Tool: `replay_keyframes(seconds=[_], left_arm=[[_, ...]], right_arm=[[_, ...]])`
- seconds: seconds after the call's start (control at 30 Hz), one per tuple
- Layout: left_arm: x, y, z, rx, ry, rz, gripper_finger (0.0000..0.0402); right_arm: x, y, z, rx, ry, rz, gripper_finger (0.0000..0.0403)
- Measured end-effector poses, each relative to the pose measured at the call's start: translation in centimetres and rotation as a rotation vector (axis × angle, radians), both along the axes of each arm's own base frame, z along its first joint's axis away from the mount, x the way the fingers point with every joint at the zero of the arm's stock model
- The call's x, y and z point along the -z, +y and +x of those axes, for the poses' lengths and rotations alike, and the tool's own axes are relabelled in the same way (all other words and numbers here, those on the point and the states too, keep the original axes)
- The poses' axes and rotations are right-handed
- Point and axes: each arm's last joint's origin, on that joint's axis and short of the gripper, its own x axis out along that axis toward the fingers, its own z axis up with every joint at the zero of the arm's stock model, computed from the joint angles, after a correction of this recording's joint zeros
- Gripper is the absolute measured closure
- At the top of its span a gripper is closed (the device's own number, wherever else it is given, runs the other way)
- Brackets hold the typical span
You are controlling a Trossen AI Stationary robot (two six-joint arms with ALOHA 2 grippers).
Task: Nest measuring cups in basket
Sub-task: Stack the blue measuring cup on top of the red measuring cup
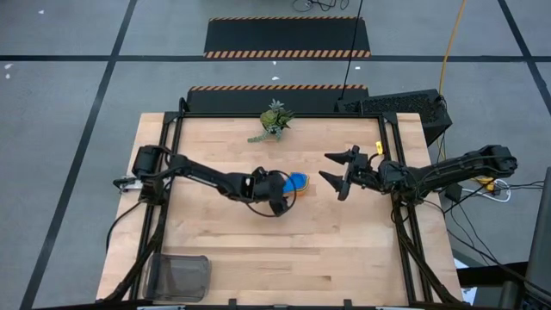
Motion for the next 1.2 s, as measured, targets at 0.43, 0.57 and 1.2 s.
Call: replay_keyframes(seconds=[0.43, 0.57, 1.2], left_arm=[[0.33, 0.17, -0.30, 0.087, 0.065, -0.045, 0.0200], [0.35, 0.15, -0.32, 0.115, 0.076, -0.033, 0.0248], [0.37, -0.26, -0.37, 0.125, 0.081, -0.011, 0.0111]], right_arm=[[-0.17, 0.13, -0.09, -0.029, -0.010, -0.003, 0.0085], [-0.16, 0.13, -0.09, -0.030, -0.010, -0.003, 0.0085], [-0.16, 0.13, -0.09, -0.030, -0.010, -0.003, 0.0085]])
